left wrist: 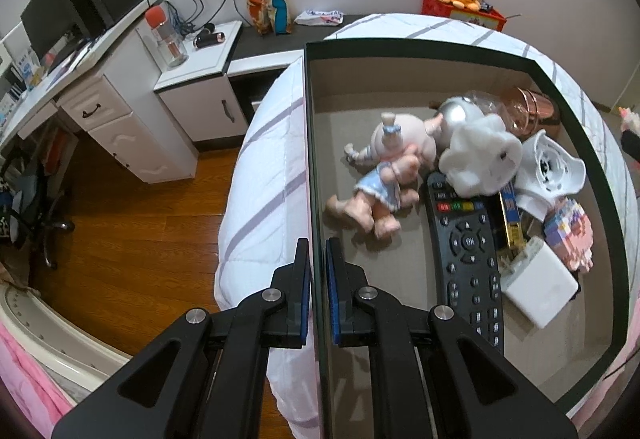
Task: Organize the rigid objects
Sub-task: 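Carry the block figure into the tray with the right gripper and release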
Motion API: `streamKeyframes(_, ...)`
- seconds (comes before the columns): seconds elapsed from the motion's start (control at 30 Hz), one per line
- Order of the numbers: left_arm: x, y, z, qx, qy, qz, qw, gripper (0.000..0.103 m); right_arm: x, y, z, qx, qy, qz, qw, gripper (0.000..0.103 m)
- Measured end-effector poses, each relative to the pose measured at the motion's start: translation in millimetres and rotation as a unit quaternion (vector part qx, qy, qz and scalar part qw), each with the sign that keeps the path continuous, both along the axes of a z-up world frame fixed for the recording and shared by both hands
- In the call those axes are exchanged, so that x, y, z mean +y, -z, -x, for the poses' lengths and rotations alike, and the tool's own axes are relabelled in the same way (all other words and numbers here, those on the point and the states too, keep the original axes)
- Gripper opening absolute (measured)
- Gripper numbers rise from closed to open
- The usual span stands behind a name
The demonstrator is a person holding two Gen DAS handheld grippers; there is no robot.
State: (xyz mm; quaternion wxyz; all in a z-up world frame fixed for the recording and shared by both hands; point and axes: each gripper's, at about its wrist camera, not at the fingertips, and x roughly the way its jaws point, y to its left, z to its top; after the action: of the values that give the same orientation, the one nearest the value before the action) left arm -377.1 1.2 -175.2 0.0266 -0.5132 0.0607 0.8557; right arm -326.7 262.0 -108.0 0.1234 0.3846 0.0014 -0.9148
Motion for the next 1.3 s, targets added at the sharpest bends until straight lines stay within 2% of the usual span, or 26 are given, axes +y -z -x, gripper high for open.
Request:
streamKeyframes(0.13,-0.9,1.8,-9.6,-0.001,0.0,-0.001,1.0,0.008,-35.9,-2.8,-13.5,-0.007,-0.05,0.006,0.999,0.048)
streamKeyframes(0.37,-1.8,0.8,-20.2,0.002,0.006,-0.002,1.0,0.008,-92.7,23.4,-40.1,-0.05,-0.114,-0.001,0.992,0.048)
streamKeyframes(0.53,-4.1,-0.2,-23.6,0.004,0.01,-0.004,0.9999,0.008,-120.7,33.1,-55.1,-0.072,-0.146,-0.026,0.986,0.048)
streamKeyframes(0.83,-5.4,-1.9,-30.4,0.009,0.018,-0.008,0.9998,0.008,-140.4,44.7,-58.0,-0.111,-0.17,-0.044,0.978,0.048)
streamKeyframes(1.03,-4.4,-4.1,-34.0,0.012,0.023,-0.005,0.9997,0.008,-140.3,55.0,-42.4,-0.136,-0.154,-0.089,0.975,0.048)
streamKeyframes(1.23,-5.4,-5.2,-34.1,0.013,0.023,-0.007,0.9996,0.008,-153.8,59.1,-29.2,-0.158,-0.177,-0.068,0.969,0.048)
streamKeyframes(1.3,-6.0,-5.3,-34.3,0.014,0.024,-0.009,0.9996,0.008,-163.1,60.3,-23.0,-0.154,-0.173,-0.087,0.969,0.047)
